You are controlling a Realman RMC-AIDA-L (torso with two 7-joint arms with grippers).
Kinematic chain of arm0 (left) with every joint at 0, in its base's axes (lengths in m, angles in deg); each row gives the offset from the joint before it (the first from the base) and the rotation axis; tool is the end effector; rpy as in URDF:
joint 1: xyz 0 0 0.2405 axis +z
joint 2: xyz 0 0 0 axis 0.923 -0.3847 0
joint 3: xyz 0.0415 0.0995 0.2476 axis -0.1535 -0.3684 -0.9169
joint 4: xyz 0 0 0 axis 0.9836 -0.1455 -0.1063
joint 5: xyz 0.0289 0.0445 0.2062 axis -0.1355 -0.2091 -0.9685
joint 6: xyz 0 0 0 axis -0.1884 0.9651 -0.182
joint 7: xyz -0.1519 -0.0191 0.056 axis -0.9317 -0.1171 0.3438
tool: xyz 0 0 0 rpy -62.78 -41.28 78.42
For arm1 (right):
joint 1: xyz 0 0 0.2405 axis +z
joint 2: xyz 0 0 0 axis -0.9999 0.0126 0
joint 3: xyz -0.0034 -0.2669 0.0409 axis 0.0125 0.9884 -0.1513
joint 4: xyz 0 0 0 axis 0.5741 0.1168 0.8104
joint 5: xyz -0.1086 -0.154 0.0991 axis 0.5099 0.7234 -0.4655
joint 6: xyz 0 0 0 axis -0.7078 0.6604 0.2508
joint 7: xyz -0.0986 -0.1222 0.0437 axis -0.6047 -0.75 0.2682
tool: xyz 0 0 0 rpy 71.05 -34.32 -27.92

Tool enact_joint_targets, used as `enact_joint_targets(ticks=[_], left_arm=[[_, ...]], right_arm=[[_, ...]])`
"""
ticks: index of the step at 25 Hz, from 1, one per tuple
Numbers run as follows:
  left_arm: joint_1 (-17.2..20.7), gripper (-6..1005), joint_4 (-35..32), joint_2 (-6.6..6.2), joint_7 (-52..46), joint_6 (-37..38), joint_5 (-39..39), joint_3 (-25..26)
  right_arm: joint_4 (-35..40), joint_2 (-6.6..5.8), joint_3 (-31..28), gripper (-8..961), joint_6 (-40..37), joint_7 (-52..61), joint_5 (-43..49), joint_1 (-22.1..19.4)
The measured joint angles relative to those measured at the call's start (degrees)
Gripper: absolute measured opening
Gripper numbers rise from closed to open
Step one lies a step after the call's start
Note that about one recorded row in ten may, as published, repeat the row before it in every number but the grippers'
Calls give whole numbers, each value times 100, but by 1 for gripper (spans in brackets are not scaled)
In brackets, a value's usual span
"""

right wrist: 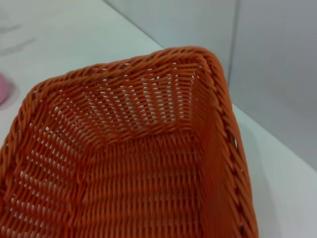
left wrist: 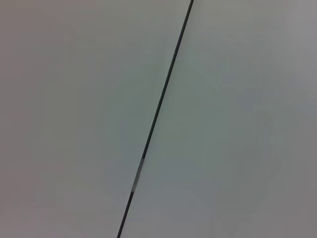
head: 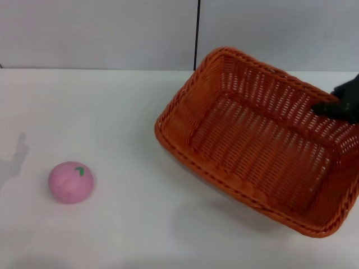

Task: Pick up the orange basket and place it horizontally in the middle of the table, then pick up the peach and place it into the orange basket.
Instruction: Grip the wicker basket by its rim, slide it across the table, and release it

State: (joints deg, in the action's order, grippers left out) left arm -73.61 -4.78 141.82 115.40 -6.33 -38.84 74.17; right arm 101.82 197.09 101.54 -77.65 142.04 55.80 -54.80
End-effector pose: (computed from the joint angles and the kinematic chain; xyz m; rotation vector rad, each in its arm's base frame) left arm -0.4010 0.2233 0.0084 -1.4254 -0.7605 -0.9136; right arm 0.2580 0.3884 0.0498 -2.7048 0.5872 -0.0673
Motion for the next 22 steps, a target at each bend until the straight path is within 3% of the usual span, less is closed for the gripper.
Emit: enact_joint_targets(ticks=[6, 9, 14, 22], left_arm=[[113, 811, -31, 8, -1, -223, -2, -71], [216, 811, -28, 5, -1, -352, -2, -81], [330, 811, 2, 10, -6, -565, 0, -80], [364, 811, 24, 9, -127, -661, 0, -73]], right_arm=[[35, 41, -13, 157, 42, -1333, -834, -78], [-32, -71, -2, 157, -18, -1992, -1385, -108], [-167, -173, 63, 156, -361, -2434, -1385, 1], [-554, -196, 68, 156, -488, -3082, -1207, 234]])
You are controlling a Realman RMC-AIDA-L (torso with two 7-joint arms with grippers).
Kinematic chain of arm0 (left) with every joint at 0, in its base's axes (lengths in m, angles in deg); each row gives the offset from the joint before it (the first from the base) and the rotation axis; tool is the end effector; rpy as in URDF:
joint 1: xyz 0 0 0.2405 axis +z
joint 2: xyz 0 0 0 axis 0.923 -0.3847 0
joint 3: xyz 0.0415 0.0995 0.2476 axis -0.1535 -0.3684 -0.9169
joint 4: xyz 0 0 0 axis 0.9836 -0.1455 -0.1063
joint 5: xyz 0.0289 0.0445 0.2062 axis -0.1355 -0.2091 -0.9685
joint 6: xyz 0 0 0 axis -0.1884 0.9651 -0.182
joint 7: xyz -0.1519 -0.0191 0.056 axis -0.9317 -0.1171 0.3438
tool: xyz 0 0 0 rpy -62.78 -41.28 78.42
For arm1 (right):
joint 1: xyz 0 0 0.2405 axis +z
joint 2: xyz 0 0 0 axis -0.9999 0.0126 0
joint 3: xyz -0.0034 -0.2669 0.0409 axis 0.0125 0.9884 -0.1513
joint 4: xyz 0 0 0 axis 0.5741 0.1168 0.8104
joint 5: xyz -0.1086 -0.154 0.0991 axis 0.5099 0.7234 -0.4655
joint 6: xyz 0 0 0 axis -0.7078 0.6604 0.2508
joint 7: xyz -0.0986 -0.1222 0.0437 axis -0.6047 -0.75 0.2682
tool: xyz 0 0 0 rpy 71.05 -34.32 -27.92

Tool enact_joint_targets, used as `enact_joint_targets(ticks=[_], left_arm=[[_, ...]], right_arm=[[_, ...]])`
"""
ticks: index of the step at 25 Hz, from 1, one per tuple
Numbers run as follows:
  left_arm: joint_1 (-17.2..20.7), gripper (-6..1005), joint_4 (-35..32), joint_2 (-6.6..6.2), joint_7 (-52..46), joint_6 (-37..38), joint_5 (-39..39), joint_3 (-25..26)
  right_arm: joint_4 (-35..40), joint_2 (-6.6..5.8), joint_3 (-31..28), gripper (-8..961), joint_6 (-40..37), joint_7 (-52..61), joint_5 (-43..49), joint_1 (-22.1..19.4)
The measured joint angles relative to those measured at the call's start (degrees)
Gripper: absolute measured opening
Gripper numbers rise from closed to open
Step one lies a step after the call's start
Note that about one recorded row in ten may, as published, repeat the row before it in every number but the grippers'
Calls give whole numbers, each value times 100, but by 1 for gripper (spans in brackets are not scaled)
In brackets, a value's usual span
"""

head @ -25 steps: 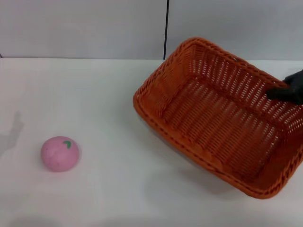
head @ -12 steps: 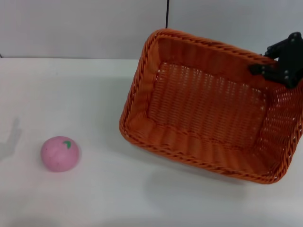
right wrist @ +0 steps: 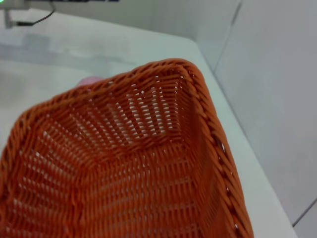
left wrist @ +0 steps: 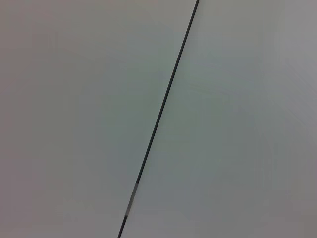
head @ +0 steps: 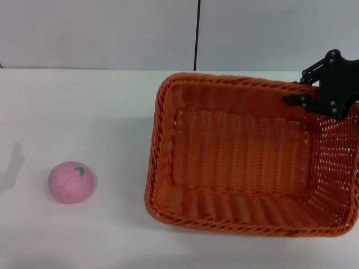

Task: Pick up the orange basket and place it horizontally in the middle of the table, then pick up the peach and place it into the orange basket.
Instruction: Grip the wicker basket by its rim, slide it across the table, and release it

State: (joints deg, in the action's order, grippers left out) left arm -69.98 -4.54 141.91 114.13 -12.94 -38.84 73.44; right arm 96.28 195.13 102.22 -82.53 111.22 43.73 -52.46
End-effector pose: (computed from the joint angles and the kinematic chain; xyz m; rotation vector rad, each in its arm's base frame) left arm -0.3961 0.1961 0.0153 -1.3965 -0.7239 -0.9814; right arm 0.2234 0.3870 0.0428 -2.8679 -0.1960 0.1144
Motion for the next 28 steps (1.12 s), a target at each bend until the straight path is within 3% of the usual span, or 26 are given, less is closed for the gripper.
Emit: enact_joint_targets(ticks=[5, 15, 20, 22, 28], left_arm=[[-6, 811, 7, 1, -49, -64, 1, -8], [9, 811, 6, 9, -169, -135, -2, -74], [-15, 811, -4, 2, -163, -161, -2, -85], [-41, 811, -31, -3, -163, -164, -2, -72], [-65, 811, -54, -15, -148, -164, -1, -65]], right_arm=[[-129, 38, 7, 166, 181, -157, 364, 153], [-287, 258, 79, 206, 533, -1132, 431, 225], [-357, 323, 459, 226, 818, -1064, 493, 250], [-326, 409, 589, 235, 1119, -981, 541, 194], [-330, 457, 602, 259, 1370, -991, 503, 178]])
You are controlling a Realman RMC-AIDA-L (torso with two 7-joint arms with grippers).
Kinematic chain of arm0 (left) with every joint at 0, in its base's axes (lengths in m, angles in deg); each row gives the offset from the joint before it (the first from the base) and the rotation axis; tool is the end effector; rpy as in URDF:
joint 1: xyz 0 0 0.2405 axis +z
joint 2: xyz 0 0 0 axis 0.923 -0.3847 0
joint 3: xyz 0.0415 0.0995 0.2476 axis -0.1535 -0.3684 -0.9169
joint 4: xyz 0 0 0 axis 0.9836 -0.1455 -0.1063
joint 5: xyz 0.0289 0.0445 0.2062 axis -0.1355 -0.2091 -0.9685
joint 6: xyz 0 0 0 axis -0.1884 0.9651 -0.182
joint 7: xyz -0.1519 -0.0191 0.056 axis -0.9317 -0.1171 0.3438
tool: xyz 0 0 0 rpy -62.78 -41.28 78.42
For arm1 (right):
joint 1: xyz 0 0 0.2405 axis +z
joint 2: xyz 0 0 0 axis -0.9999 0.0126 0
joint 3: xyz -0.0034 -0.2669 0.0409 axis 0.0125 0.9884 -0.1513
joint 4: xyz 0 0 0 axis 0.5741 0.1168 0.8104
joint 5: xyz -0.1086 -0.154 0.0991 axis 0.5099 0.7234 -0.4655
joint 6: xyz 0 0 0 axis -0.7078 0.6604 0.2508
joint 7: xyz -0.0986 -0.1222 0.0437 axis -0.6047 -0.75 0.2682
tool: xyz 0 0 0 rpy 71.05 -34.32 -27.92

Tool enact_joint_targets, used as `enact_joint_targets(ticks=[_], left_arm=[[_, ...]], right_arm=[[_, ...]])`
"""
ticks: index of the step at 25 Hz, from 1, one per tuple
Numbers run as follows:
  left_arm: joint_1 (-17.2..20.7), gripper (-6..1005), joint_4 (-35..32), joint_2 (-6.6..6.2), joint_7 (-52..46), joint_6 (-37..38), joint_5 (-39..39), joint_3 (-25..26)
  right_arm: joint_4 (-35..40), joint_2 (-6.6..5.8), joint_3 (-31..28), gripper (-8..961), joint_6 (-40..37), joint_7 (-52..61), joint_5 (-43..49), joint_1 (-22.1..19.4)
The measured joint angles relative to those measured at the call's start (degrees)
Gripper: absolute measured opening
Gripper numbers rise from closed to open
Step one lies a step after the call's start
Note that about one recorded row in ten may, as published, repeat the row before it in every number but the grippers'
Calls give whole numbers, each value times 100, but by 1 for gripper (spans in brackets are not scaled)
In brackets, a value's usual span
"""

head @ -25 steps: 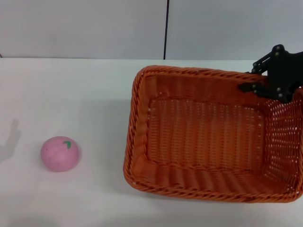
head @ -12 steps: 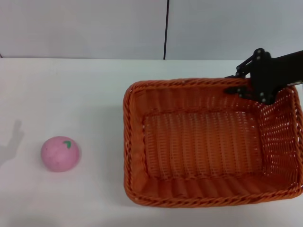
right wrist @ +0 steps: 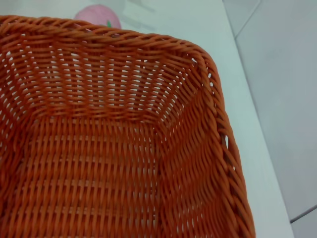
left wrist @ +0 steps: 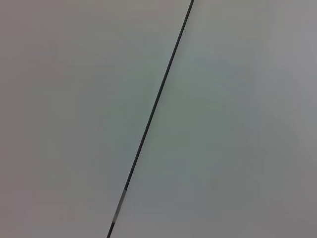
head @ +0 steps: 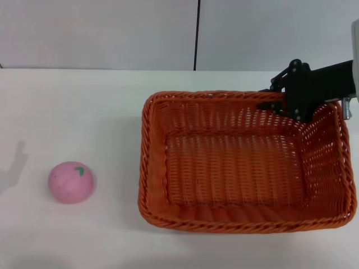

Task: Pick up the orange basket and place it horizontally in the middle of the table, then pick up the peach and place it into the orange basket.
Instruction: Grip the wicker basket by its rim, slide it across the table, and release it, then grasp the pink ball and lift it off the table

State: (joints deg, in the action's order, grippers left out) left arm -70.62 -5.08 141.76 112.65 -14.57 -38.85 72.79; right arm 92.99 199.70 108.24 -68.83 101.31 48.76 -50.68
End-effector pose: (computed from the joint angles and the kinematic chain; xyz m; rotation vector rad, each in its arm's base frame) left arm -0.3914 0.1982 0.0171 -1.4093 -0.7153 -1.0221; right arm 0.2206 0.4061 -0.0081 -2.7923 -0.4488 -0.0729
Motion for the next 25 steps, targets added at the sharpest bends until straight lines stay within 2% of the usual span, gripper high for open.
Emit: enact_joint_targets(ticks=[7, 13, 18, 20, 21, 22, 23, 24, 25], left_arm=[[-1, 811, -8, -11, 24, 7, 0, 14], [-1, 811, -18, -16, 33, 6, 1, 4], [-13, 810, -134, -75, -37, -120, -151, -66], [-37, 810, -210, -123, -98, -208, -268, -84], [-72, 810, -323, -193, -220, -347, -460, -106], [-72, 810, -323, -193, -220, -347, -460, -106], [-116, 810, -444, -274, -358, -487, -631, -134], [-268, 810, -755, -488, -703, -782, -1022, -298], [-360, 810, -899, -583, -860, -880, -1162, -467]], right_arm=[[25, 47, 1, 287, 131, -53, -249, -38], [27, 62, 8, 311, 251, -421, -863, -269], [192, 73, 7, 545, 321, -554, -1759, -711], [266, 78, -4, 556, 376, -559, -2419, -1010], [281, 78, -9, 561, 409, -572, -2824, -1181], [235, 77, -18, 566, 451, -653, -3715, -1539], [235, 77, -18, 572, 451, -653, -3715, -1539], [143, 78, -26, 577, 452, -731, -4232, -1754], [46, 78, -24, 577, 437, -834, -4673, -1911]])
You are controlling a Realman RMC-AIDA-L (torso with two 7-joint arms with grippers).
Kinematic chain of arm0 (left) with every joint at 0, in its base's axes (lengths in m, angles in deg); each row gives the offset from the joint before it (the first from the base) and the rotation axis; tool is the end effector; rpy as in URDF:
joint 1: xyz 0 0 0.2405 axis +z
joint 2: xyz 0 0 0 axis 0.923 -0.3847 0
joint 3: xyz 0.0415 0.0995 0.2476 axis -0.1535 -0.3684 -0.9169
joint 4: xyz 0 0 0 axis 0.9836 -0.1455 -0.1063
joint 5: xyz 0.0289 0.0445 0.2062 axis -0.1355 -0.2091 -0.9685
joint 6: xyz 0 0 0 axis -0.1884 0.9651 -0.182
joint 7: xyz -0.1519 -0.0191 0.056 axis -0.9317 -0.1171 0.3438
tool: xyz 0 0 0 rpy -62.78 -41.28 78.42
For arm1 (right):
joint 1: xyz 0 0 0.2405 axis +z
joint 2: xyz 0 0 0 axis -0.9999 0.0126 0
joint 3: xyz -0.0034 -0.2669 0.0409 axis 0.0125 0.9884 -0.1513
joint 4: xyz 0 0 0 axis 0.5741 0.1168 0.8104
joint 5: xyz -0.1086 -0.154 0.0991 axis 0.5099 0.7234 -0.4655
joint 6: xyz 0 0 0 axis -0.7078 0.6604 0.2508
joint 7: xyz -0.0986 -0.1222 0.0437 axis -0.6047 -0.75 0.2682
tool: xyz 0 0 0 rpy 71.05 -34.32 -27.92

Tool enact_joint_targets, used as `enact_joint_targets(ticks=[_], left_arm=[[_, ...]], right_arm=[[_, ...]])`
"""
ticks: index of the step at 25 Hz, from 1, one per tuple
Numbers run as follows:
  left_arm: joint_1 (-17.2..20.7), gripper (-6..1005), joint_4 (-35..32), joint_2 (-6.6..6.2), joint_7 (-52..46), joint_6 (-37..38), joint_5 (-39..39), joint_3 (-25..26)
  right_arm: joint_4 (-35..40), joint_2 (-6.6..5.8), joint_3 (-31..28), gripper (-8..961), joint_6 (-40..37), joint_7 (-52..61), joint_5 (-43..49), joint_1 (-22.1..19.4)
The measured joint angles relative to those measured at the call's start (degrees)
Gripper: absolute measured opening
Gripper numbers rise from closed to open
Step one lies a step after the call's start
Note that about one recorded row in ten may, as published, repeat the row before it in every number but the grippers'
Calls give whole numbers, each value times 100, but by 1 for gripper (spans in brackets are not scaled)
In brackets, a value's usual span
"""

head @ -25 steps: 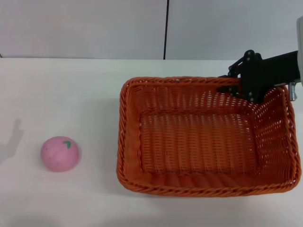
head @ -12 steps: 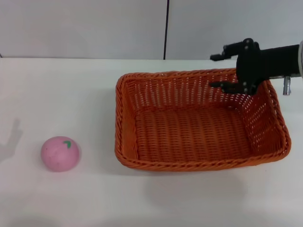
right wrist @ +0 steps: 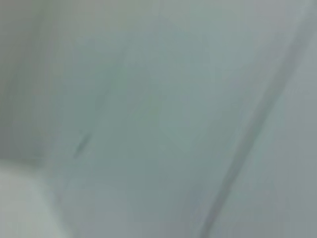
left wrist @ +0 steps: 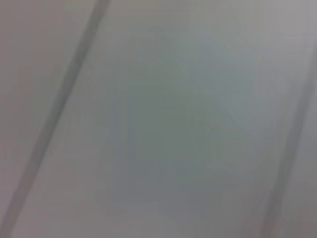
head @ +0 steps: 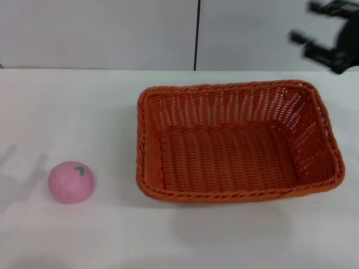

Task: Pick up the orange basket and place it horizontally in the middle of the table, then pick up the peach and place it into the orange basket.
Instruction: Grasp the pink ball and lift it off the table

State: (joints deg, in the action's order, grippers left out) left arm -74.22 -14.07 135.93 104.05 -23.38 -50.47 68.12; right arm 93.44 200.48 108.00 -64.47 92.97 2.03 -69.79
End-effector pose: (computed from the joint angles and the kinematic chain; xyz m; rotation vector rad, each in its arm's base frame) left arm -0.3899 0.1897 0.0344 -1.7611 -0.7093 -1.0694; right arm 0.2402 0.3675 0.0487 -2.2720 -0.1160 0.6811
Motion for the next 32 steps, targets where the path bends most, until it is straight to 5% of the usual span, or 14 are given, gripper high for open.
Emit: enact_joint_targets(ticks=[4, 5, 10, 11, 12, 13, 15, 27, 32], left_arm=[[-88, 810, -128, -77, -151, -72, -95, -175], [-377, 810, -479, -151, -388, -105, -179, -960], [-532, 810, -673, -106, -425, -71, -187, -1348], [-817, 810, -1164, 157, -417, 29, -171, -1781], [-817, 810, -1164, 157, -417, 29, -171, -1781], [-1016, 810, -1536, 397, -370, 143, -136, -1935], [-1155, 810, -1694, 503, -367, 300, -137, -2091], [-1210, 810, -1567, 560, -278, 1181, -128, -2276], [-1216, 671, -1561, 559, -224, 1326, -122, -2266]], right_arm=[[-1021, 9, 34, 577, -651, -984, -2110, -662], [-1021, 9, 34, 577, -651, -984, -2110, -662], [-2415, -12, -110, 577, -1688, -1740, -3272, -900], [-2542, -12, -185, 577, -1788, -1760, -3297, -930], [-2678, -10, -269, 577, -1887, -1770, -3311, -956], [-2785, -10, -343, 576, -1941, -1771, -3314, -972], [-3000, -13, -477, 576, -2043, -1774, -3316, -996], [-3314, -32, -931, 576, -2244, -1784, -3323, -1103], [-3353, -31, -962, 576, -2248, -1785, -3325, -1104]])
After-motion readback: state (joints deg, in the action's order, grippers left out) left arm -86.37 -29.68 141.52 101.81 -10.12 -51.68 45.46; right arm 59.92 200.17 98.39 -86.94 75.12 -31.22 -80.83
